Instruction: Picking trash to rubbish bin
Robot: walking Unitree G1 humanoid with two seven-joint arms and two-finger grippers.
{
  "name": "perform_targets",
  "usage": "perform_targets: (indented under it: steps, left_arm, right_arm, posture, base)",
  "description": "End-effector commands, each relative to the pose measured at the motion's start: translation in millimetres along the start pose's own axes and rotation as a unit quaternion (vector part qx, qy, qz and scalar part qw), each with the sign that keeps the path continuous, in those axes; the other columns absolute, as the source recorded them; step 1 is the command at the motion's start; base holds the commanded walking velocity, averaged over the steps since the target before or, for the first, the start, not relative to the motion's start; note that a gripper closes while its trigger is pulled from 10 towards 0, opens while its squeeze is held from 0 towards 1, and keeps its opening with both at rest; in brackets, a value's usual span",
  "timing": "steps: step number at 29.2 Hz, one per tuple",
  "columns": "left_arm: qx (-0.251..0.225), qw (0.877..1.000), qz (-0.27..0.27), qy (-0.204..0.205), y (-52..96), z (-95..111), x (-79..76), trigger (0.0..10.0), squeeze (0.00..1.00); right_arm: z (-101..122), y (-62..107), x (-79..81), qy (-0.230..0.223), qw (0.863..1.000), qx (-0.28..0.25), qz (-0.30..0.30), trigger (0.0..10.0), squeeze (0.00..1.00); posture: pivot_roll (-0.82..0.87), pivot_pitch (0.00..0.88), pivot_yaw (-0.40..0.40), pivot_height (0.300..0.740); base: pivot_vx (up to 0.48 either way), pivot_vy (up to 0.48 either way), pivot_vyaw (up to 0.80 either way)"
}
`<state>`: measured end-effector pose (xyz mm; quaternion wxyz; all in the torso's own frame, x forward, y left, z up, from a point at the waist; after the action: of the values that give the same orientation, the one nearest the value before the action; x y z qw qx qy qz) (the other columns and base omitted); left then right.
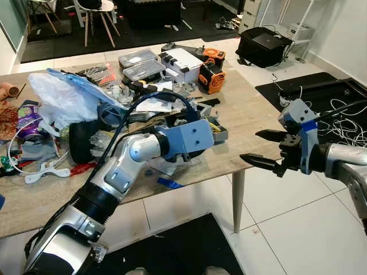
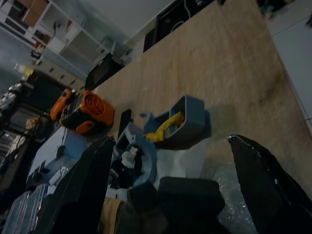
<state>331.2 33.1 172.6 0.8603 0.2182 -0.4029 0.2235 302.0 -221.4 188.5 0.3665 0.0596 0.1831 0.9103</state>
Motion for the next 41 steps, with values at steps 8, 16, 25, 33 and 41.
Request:
perform_targets:
  steps: [8,16,25,33,41]
  left_arm:
    - [0.029,1.000,0.003,0.002,-10.0,-9.5,-10.9,0.0,0.00]
    - [0.030,1.000,0.004,0.000,-11.2,-9.6,-13.5,0.0,0.00]
    - [0.030,1.000,0.004,-0.009,-11.2,-9.4,-13.2,0.0,0.00]
    - [0.020,0.998,0.039,0.045,-2.1,-14.3,2.1,0.0,0.00]
    - [-0.044,0.969,0.165,0.180,35.0,-21.8,59.8,0.0,0.00]
  right_arm:
    - [0.7,-2.8,0.5,0.005,1.000,-0.002,-0.001,10.0,0.00]
    - [1.0,-4.0,1.2,0.006,1.000,-0.003,0.001,10.0,0.00]
    - [2.2,-3.7,0.9,0.007,1.000,-0.007,-0.001,10.0,0.00]
    - [4.5,-4.6,0.2,0.007,1.000,-0.014,-0.003,10.0,0.00]
    - [11.9,-8.0,2.4,0.008,0.999,-0.040,0.001,10.0,0.00]
  posture:
    - [-0.09,0.000,0.012,0.740]
    - [-0.09,0.000,0.010,0.740]
    - [-0.09,0.000,0.012,0.740]
    - [-0.09,0.000,0.009,0.740]
    - [-0.09,0.000,0.007,0.740]
  base:
    - [0.000,0.000,0.00]
    - [0.000,0.000,0.00]
    - [0.000,0.000,0.00]
    - [0.000,0.000,0.00]
    - [0.000,0.000,0.00]
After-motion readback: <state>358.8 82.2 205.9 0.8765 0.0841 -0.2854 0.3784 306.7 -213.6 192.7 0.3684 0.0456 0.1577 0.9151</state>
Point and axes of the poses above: a point about 5 cm out from each wrist's last joint towards the gripper, its own y axis pointing back from the gripper into the wrist, its own z axis along the axis of the wrist's last joint, x = y × z, the point moved 2 cm from there along -y, pointing out of the wrist towards the gripper, and after that the axes turned 8 degrees about -y, right-handed, at the moved point
